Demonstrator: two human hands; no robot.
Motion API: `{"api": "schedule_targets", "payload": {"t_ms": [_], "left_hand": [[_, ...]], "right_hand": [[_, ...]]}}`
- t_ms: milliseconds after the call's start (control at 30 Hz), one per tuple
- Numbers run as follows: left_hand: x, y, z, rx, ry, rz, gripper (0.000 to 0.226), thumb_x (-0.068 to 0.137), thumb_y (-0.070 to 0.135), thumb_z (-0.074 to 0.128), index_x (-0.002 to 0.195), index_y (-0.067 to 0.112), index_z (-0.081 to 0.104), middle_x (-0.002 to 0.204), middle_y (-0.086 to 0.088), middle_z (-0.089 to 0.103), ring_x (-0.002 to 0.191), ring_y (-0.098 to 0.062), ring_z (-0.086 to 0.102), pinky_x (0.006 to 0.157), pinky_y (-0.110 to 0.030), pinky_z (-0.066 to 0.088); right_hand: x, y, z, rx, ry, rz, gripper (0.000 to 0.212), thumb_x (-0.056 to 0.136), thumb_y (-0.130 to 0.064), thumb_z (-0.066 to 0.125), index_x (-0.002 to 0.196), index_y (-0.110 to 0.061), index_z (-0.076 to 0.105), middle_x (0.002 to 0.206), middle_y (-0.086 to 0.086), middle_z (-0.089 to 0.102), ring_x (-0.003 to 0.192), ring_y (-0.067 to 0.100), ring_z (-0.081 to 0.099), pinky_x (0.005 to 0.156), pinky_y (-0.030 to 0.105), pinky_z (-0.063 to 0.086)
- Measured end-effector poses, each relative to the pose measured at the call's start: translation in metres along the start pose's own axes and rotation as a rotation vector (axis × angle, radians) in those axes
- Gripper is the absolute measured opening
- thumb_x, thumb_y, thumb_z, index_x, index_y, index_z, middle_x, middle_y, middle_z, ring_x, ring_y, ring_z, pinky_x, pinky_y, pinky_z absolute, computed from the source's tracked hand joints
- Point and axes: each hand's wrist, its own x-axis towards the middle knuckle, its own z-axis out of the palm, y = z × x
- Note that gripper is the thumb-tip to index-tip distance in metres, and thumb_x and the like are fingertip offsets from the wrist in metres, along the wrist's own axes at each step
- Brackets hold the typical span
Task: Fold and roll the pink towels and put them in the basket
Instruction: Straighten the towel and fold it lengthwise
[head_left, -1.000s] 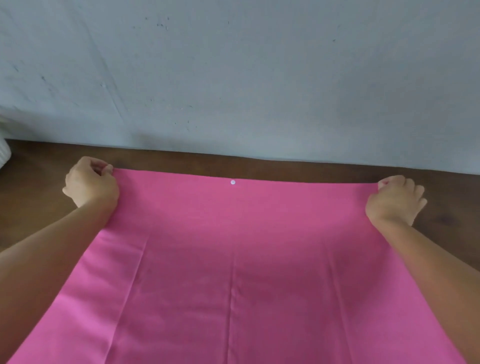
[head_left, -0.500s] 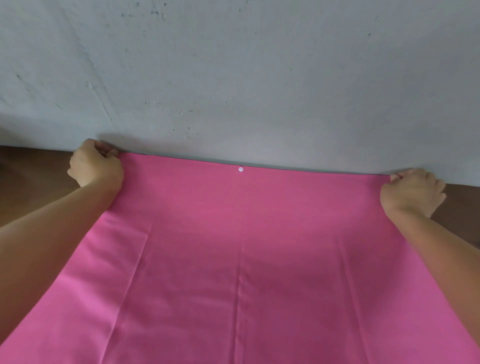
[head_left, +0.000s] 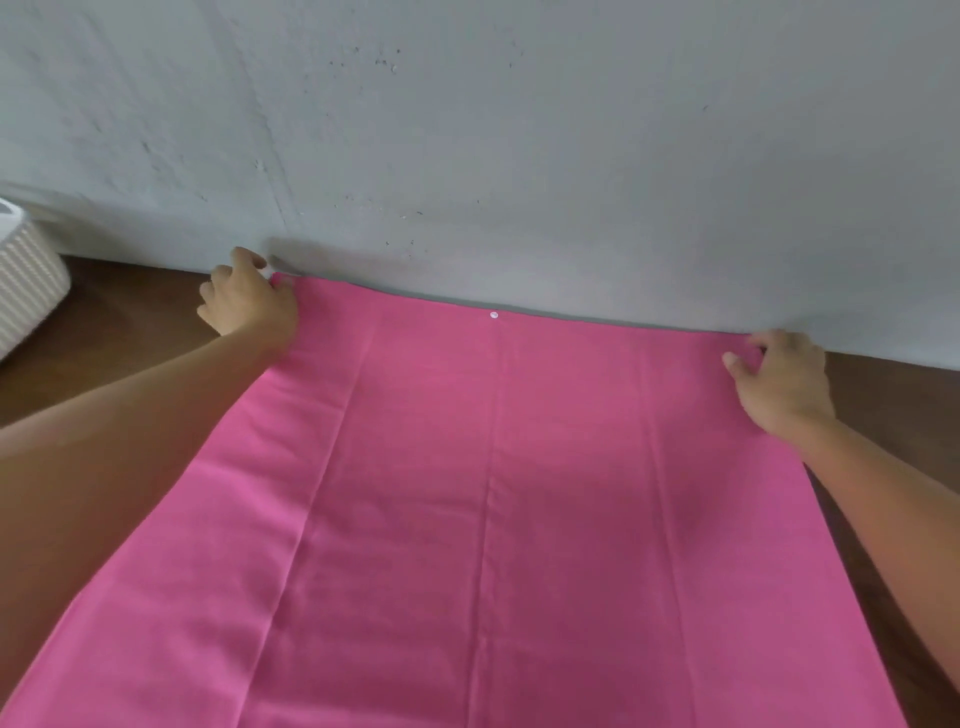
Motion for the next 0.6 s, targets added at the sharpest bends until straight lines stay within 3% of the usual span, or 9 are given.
{"api": "schedule_targets", "payload": {"t_ms": [200, 500, 600], "left_hand": [[-0.061, 0.015, -0.02, 0.065, -0.041, 0.201, 0.039, 0.094, 0.029, 0.06, 0.129, 0.014, 0.051, 0.136, -0.019, 0.048, 0.128, -0.04, 0.041, 0.108, -0.052, 0.028], [-0.218, 0.039, -0.023, 0.039, -0.374, 0.575, 0.041, 0.097, 0.038, 0.06, 0.132, 0.017, 0.055, 0.137, -0.009, 0.05, 0.129, -0.033, 0.043, 0.106, -0.051, 0.033], [-0.274, 0.046, -0.019, 0.044, -0.465, 0.761, 0.049, 0.099, 0.046, 0.049, 0.137, 0.015, 0.054, 0.142, -0.008, 0.05, 0.133, -0.031, 0.044, 0.106, -0.049, 0.034]], "right_hand": [[-0.053, 0.007, -0.004, -0.162, -0.164, -0.076, 0.061, 0.102, -0.054, 0.037, 0.147, -0.012, 0.044, 0.15, 0.016, 0.044, 0.137, 0.038, 0.036, 0.11, 0.053, 0.034], [-0.14, 0.032, -0.014, -0.231, -0.203, -0.09, 0.076, 0.101, -0.063, 0.021, 0.156, -0.011, 0.029, 0.163, 0.006, 0.027, 0.146, 0.03, 0.023, 0.117, 0.051, 0.026], [-0.17, 0.042, -0.017, -0.237, -0.197, -0.092, 0.079, 0.099, -0.065, 0.02, 0.157, -0.011, 0.026, 0.164, 0.004, 0.024, 0.147, 0.028, 0.023, 0.117, 0.048, 0.025]]}}
